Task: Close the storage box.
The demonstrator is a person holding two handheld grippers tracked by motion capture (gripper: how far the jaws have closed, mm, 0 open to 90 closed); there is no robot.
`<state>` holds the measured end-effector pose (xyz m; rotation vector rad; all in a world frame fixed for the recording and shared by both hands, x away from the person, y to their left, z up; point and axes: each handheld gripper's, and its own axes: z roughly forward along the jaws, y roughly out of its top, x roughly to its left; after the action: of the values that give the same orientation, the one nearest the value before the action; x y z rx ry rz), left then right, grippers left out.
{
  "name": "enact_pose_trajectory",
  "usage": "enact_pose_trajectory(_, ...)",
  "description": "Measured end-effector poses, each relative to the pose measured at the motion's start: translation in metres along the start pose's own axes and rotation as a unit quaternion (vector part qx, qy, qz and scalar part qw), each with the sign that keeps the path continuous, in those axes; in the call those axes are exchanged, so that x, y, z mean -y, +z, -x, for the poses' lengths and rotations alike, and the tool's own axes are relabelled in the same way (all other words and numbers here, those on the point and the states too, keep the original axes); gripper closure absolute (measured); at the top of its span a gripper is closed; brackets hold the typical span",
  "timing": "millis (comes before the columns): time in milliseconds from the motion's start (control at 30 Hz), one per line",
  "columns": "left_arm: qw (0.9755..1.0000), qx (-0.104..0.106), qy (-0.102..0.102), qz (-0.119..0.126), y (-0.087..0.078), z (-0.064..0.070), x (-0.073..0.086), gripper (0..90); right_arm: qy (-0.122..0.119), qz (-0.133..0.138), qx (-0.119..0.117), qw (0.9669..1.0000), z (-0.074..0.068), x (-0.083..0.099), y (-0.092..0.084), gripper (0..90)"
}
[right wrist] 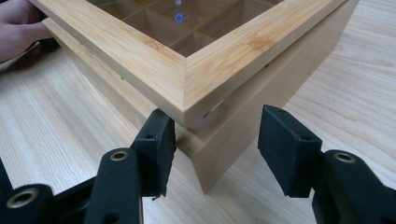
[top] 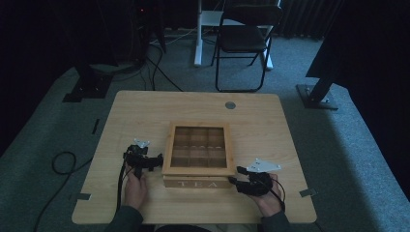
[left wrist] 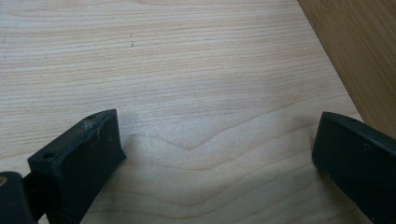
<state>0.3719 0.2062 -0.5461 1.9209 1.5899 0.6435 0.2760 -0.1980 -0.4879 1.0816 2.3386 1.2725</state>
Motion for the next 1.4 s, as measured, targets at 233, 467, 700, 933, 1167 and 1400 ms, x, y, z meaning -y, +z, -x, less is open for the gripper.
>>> enact_pose_trajectory(233,1.0000,0.000,0.000,0.000,0.000,0.000,0.000,1.6,-0.002,-0.008,-0.001,1.0000,-0.001,0.003,0.001,45.8)
enact_pose_trajectory(467,1.0000,0.000,0.000,0.000,0.000,0.000,0.000,1.6,-0.004,-0.012,-0.004,0.9999,-0.001,0.004,0.000,45.8)
enact_pose_trajectory(700,1.0000,0.000,-0.001,0.001,0.000,0.000,0.000,1.6,-0.010,-0.029,-0.006,0.9995,-0.002,0.008,0.003,45.9)
enact_pose_trajectory(933,1.0000,0.000,-0.001,0.001,0.000,0.000,0.000,1.6,0.002,-0.004,-0.019,0.9998,-0.001,0.008,-0.010,45.7)
enact_pose_trajectory(1167,1.0000,0.000,-0.001,0.000,0.000,0.000,0.000,1.6,0.046,0.055,-0.002,0.9975,0.020,0.001,-0.025,45.4)
enact_pose_trajectory(1400,1.0000,-0.004,-0.004,0.001,0.000,0.001,0.000,1.6,0.076,0.057,0.072,0.9929,0.053,-0.006,-0.012,45.4)
